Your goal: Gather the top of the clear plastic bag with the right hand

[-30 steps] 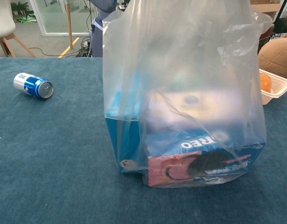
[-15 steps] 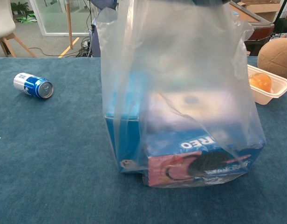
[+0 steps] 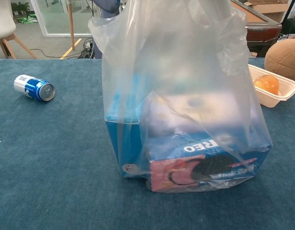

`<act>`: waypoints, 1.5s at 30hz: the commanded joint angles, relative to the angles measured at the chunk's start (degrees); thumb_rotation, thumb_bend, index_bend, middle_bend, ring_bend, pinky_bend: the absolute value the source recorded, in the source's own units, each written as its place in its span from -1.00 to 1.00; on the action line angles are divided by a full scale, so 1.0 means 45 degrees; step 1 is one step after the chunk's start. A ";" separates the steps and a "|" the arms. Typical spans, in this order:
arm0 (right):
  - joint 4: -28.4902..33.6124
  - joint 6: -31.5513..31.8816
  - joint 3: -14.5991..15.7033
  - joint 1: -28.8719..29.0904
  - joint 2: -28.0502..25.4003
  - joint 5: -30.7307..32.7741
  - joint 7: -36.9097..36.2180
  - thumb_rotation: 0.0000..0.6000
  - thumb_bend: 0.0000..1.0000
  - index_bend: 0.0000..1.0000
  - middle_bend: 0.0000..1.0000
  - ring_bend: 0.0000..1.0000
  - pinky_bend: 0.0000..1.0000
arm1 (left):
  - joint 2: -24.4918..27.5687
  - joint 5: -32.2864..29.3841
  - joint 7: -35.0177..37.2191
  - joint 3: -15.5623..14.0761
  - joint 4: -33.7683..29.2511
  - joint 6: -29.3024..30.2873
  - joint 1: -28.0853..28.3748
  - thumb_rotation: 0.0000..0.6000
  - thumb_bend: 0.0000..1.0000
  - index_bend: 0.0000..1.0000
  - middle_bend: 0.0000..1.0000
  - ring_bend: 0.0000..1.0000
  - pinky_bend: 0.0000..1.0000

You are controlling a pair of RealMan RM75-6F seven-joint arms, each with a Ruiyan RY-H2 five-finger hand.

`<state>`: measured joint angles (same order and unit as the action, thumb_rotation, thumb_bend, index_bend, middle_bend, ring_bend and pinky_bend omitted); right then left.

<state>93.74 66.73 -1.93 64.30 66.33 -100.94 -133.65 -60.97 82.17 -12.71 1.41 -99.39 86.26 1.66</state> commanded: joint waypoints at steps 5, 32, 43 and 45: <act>-0.0780 -0.0591 0.0062 0.0379 0.0133 0.0814 -0.2980 1.00 -0.78 -0.06 0.11 -0.11 -0.06 | -0.0018 -0.0001 0.0042 0.0009 0.0045 -0.0009 0.0001 1.00 -0.51 -0.44 -0.49 -0.43 -0.67; 0.0772 -0.2470 -0.1853 0.0354 -0.1760 0.2170 -0.2743 1.00 0.43 0.60 0.73 0.88 0.82 | -0.0186 -0.0098 -0.0028 0.0032 0.0154 -0.0286 0.0139 1.00 -0.51 -0.44 -0.49 -0.43 -0.67; 0.0791 -0.2844 -0.3243 0.1095 -0.2635 0.2286 -0.2948 1.00 0.43 0.60 0.73 0.88 0.82 | -0.0207 -0.0136 -0.0005 0.0062 0.0198 -0.0227 0.0124 1.00 -0.51 -0.44 -0.49 -0.43 -0.67; 0.0695 -0.2980 -0.3423 0.1191 -0.2676 0.2414 -0.2985 1.00 0.42 0.60 0.73 0.88 0.82 | -0.0196 -0.0146 -0.0001 0.0066 0.0191 -0.0226 0.0123 1.00 -0.51 -0.44 -0.49 -0.43 -0.67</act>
<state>97.13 53.70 -16.95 69.34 54.50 -90.44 -146.97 -61.86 81.51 -12.71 1.70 -98.53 85.24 2.21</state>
